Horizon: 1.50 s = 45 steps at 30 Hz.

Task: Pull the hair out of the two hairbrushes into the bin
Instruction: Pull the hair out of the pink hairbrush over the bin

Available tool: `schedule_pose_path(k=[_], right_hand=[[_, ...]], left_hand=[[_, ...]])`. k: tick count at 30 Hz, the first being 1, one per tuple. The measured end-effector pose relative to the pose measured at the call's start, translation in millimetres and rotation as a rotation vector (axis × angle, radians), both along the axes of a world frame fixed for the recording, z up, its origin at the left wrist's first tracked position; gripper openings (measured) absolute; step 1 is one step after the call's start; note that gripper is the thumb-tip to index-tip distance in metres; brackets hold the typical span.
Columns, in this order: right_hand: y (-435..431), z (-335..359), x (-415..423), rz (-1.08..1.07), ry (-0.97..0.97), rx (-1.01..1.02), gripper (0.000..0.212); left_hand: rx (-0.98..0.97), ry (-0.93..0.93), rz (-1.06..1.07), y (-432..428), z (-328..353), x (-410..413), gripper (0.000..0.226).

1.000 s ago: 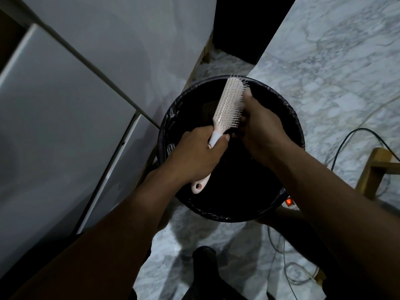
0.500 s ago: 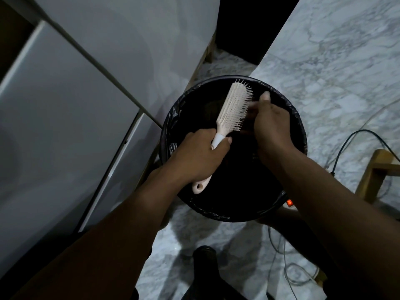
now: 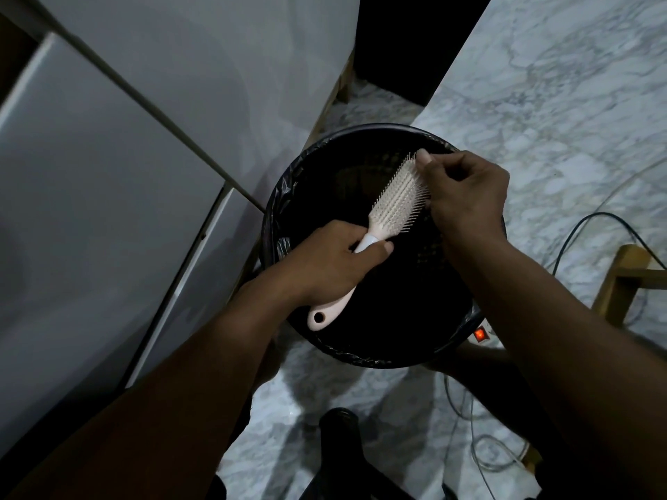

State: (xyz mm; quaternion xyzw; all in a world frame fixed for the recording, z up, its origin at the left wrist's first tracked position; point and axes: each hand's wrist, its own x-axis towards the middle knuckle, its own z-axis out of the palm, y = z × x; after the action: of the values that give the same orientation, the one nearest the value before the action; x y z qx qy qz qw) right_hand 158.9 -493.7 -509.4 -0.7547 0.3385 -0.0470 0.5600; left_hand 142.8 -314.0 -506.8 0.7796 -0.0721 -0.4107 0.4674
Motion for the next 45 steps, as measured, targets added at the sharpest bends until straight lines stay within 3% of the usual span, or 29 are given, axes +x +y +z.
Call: schedule_pose_path(k=[3, 7, 10, 14, 24, 27, 33, 38, 43, 45], right_hand=[[1.3, 1.8, 1.5, -0.09, 0.055, 0.045, 0.027], [0.3, 7.3, 5.5, -0.318, 0.159, 0.4, 0.038], [4.9, 3.8, 4.4, -0.12, 0.265, 0.416, 0.039], [19.5, -3.1, -5.4, 0.232, 0.193, 0.285, 0.072], [6.8, -18.7, -5.1, 0.071, 0.052, -0.031, 0.021], [4.1, -18.1, -3.9, 0.015, 0.056, 0.01, 0.025], [2.1, -10.3, 1.8, -0.244, 0.229, 0.363, 0.028], [3.7, -3.3, 1.1, -0.172, 0.361, 0.226, 0.045], [15.1, -10.6, -4.0, 0.048, 0.317, 0.231, 0.022], [14.4, -9.1, -6.4, 0.067, 0.321, 0.236, 0.023]], left_hand=[[0.011, 0.014, -0.006, 2.6, -0.5, 2.1, 0.041], [0.067, 0.035, -0.014, 3.8, -2.8, 0.9, 0.044], [0.135, 0.008, 0.007, 3.1, -4.0, 1.3, 0.046], [0.095, 0.029, 0.071, 5.1, -3.0, 5.6, 0.045], [0.072, 0.037, -0.014, 3.4, -0.7, 2.8, 0.042], [0.066, 0.045, -0.028, 4.1, 0.5, 3.4, 0.041], [0.137, 0.059, -0.019, 5.7, 0.0, 4.4, 0.038], [0.304, 0.015, 0.004, 10.3, -10.3, 5.0, 0.036], [0.388, -0.018, 0.016, 13.3, -18.5, 4.8, 0.031], [0.411, -0.032, 0.029, 13.9, -21.3, 5.0, 0.028]])
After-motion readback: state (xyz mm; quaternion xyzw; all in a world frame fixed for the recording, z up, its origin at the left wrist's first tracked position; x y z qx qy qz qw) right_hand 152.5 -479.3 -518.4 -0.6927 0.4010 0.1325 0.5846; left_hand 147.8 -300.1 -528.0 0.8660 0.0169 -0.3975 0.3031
